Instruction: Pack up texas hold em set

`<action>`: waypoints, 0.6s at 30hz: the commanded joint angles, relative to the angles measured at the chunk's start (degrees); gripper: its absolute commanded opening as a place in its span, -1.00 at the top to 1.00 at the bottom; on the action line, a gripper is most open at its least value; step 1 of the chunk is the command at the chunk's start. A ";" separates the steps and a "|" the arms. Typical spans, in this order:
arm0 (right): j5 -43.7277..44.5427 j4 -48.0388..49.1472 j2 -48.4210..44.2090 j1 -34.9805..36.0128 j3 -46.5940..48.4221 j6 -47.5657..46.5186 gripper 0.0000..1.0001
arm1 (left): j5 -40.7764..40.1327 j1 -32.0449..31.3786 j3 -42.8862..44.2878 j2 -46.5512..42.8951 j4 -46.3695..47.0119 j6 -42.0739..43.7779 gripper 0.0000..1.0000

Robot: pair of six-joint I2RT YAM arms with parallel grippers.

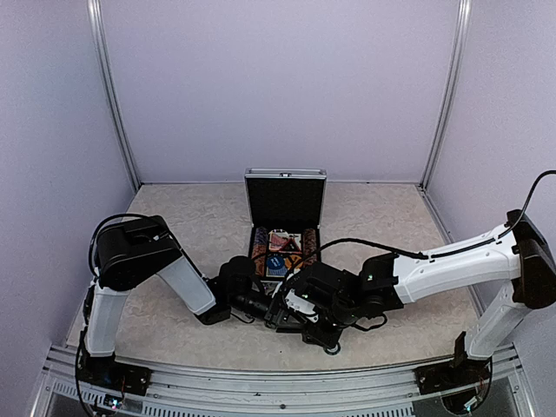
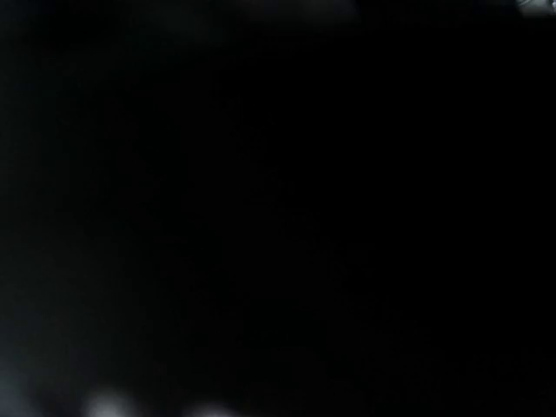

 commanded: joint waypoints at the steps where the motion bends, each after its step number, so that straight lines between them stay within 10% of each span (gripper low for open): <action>1: -0.72 1.21 0.81 -0.40 0.12 -0.47 1.00 | 0.40 -0.61 -0.33 3.05 -4.26 0.35 -0.61; 18: -0.68 1.31 0.90 -0.38 0.37 -0.76 1.00 | 0.61 -1.41 0.77 3.36 -6.33 1.34 -0.37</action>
